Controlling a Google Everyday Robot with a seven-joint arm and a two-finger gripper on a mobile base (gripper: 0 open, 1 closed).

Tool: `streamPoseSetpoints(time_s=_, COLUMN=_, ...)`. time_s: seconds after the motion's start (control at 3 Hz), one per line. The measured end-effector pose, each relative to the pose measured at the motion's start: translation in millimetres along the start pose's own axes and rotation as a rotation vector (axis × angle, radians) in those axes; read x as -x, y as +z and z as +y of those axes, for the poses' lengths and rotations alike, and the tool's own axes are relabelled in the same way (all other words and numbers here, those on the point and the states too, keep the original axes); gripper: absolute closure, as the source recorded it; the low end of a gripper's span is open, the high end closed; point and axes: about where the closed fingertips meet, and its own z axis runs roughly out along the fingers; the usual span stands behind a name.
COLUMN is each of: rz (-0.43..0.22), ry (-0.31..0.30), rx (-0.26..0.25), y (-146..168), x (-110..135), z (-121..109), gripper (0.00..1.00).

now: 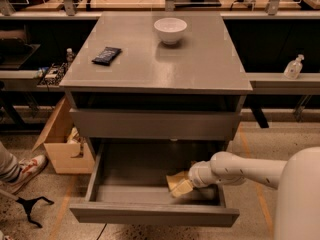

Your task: Pick sponge from middle drawer and place on counter

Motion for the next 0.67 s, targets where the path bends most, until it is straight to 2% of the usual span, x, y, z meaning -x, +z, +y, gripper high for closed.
streamPoseSetpoints(time_s=0.33, rz=0.026, ry=0.001, rx=-0.004, y=7.7, x=-7.6, z=0.0, gripper=0.00)
streamPoseSetpoints(time_s=0.67, rz=0.023, ry=0.014, rx=0.002, y=8.6, x=-16.0, z=1.6, gripper=0.16)
